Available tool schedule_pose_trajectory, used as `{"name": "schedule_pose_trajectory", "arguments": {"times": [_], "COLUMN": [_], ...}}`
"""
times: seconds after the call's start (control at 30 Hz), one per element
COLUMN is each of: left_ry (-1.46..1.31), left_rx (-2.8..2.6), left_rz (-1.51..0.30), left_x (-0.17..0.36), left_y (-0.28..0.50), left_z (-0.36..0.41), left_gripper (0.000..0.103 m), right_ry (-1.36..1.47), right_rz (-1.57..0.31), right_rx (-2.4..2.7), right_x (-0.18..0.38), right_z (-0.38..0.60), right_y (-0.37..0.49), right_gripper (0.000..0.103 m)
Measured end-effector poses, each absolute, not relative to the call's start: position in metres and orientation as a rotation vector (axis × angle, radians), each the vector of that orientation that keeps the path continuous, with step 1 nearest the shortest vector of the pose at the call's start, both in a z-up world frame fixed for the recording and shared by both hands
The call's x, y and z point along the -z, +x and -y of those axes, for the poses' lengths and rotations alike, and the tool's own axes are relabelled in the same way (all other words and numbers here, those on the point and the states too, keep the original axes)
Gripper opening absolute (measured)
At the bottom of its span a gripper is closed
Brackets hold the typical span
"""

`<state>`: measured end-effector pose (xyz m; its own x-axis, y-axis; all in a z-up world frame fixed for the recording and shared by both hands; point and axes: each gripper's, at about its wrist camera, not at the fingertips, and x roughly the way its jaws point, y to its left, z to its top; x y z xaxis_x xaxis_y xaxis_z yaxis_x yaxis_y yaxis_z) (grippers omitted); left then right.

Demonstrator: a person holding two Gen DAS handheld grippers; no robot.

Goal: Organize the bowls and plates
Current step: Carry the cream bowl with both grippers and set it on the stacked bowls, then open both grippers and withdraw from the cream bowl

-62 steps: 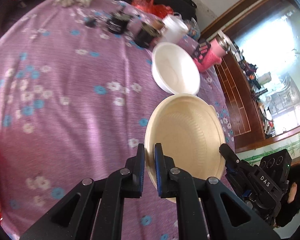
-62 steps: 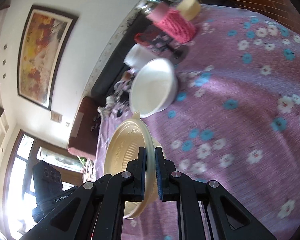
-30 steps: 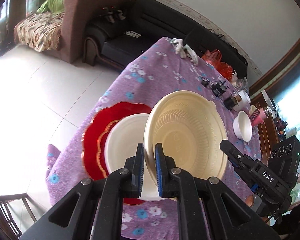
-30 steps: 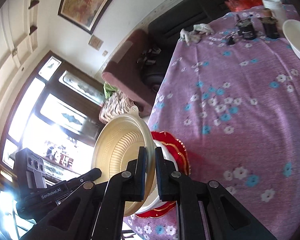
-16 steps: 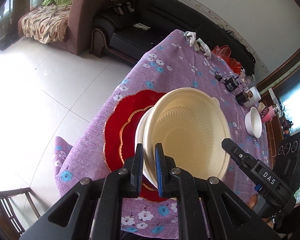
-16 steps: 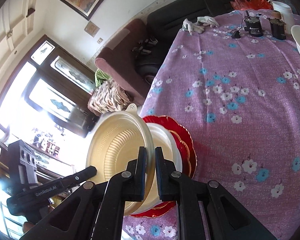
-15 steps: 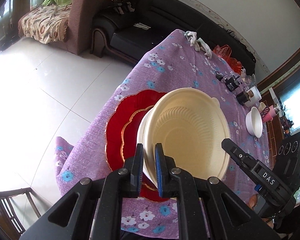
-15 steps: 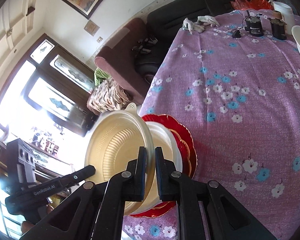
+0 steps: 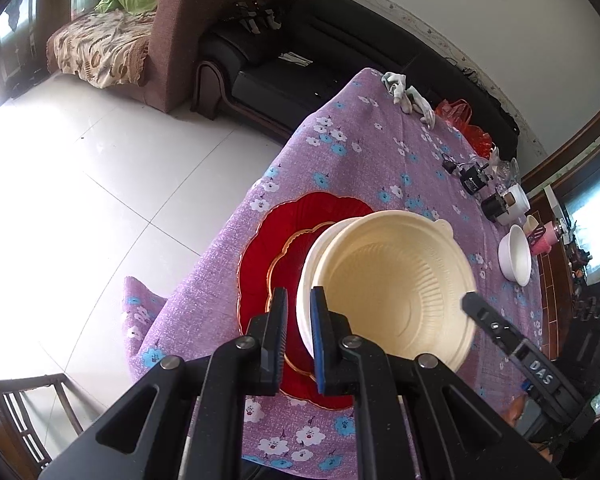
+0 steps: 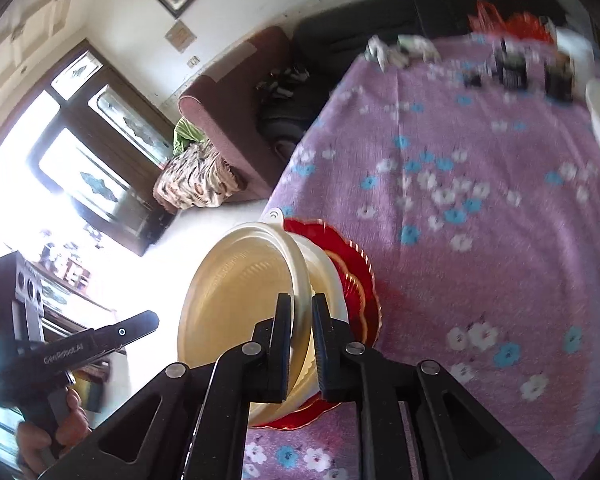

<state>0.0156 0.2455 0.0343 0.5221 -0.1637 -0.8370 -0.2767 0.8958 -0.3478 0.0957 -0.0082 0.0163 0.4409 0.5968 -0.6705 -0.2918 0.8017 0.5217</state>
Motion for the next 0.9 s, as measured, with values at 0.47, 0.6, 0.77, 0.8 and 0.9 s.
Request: {"name": "schedule_pose_trajectory", "arguments": {"times": [0.47,0.6,0.77,0.8,0.9], "left_ry": [-0.459,-0.375,-0.302,-0.292,-0.272], "left_rx": [0.017,0.111,0.202,0.214,0.244], "left_rz": [-0.987,-0.983,-0.989,-0.991,-1.011], "left_x": [-0.057,-0.066,-0.069,-0.069,-0.064], "left_y": [0.015,0.022,0.032,0.034,0.041], "left_z": [-0.211,-0.159,-0.098,-0.086,-0.059], "left_gripper": [0.010,0.013,0.031,0.035,0.037], "right_ry": [0.438,0.490,0.561,0.568,0.597], "right_rz": [-0.905,-0.898,-0.873,-0.870,-0.864], "right_rx": [-0.517,-0.450,-0.379,-0.371,-0.339], "right_x": [-0.028,-0.021,-0.018,-0.017,-0.011], "right_z": [0.062,0.100,0.154,0.162,0.190], "right_y": [0.102,0.107,0.104,0.103,0.100], "right_gripper": [0.027,0.027,0.027,0.027,0.027]}}
